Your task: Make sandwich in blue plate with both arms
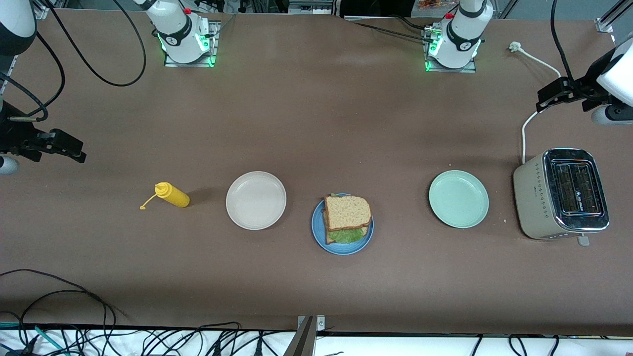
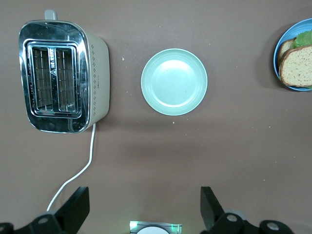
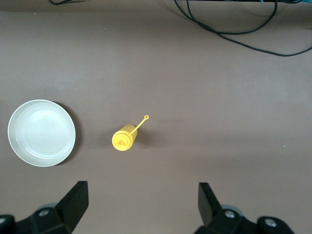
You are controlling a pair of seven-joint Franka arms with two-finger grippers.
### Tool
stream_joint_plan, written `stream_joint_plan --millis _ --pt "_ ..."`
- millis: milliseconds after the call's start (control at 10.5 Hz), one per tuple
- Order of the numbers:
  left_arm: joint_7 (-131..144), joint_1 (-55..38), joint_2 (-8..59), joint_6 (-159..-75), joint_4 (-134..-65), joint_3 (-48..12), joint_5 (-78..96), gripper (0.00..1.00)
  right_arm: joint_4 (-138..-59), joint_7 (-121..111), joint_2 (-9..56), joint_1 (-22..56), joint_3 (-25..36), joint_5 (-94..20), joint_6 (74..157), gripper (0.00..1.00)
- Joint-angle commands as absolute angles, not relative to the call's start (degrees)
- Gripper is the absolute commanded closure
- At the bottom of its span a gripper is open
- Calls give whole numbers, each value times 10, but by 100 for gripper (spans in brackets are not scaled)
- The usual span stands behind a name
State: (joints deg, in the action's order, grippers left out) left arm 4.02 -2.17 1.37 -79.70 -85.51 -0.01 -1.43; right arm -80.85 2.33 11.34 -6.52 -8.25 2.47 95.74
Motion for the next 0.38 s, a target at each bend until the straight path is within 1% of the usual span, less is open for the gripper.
stream_joint_plan --millis 0,286 --pt "42 -21 23 -785 -836 1 -23 0 -805 64 112 -65 -84 15 967 0" --pt "42 -19 23 -785 -836 1 -23 0 -804 76 112 -57 -83 21 969 0"
